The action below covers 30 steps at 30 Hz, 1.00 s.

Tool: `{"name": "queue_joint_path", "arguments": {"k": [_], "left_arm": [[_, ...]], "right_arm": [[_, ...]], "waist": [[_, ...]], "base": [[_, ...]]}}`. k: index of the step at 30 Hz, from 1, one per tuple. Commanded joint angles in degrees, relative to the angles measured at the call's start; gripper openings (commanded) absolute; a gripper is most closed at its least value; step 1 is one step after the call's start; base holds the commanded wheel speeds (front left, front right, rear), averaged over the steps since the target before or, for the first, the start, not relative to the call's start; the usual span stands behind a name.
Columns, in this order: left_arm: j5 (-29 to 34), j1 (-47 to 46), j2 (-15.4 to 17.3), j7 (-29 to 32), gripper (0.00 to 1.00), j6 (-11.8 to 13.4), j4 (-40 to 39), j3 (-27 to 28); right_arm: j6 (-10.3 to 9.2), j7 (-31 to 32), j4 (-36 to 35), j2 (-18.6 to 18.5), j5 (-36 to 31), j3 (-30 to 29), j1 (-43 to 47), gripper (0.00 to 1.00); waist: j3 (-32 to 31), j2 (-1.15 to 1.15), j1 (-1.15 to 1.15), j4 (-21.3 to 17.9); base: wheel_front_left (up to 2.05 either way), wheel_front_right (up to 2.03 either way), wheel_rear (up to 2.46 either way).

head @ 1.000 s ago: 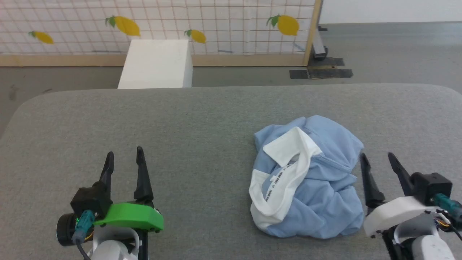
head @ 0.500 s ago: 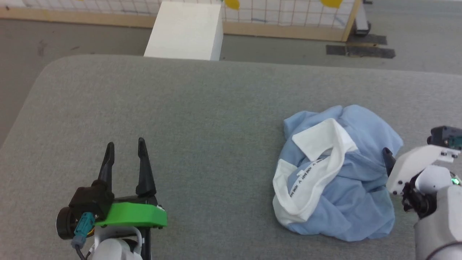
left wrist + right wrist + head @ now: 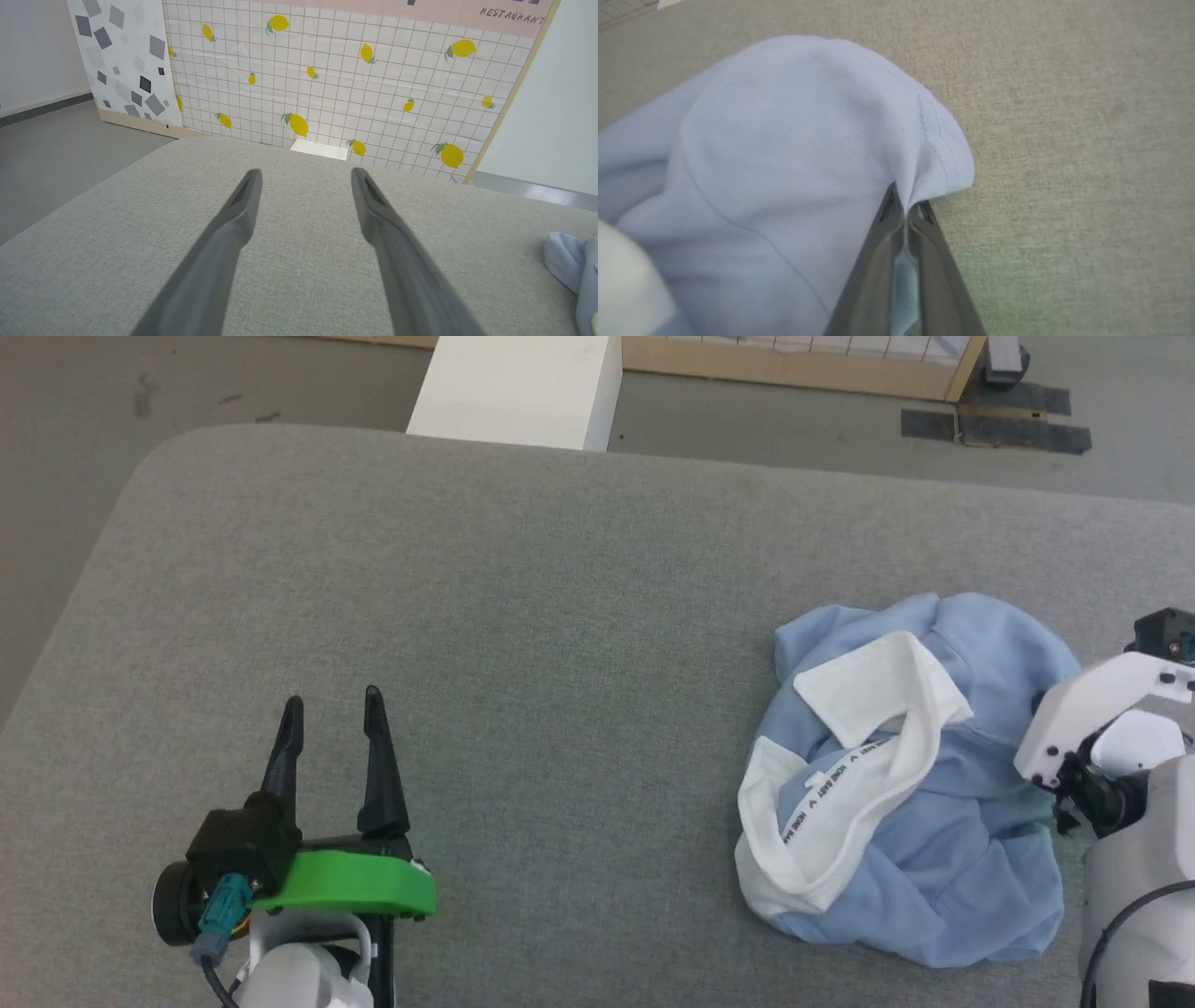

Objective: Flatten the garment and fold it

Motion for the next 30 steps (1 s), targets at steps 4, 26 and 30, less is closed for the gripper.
{"name": "queue_joint_path", "arguments": {"k": [4,26,30], "left_arm": [[0.4,0.3,-0.3,-0.2,1.0,-0.4,1.1,0.3],[0.8,3.7,-0.3,-0.2,1.0,-1.7,3.6,0.3],[0.6,3.6,-0.3,-0.2,1.0,-2.1,4.3,0.4]], "right_arm": [[-0.09,-7.9,-3.9,0.0,5.2,7.5,-0.1,0.0],[-0.09,-1.4,-27.5,0.0,21.1,63.7,26.0,1.0],[-0.09,-6.5,-31.4,0.0,22.3,59.6,26.1,1.0]], "waist": [[-4.1,0.0,0.0,-1.1],[-9.8,0.0,0.0,-2.0],[-9.7,0.0,0.0,-2.3]], "base": [[0.0,0.0,0.0],[0.0,0.0,0.0],[0.0,0.0,0.0]]}}
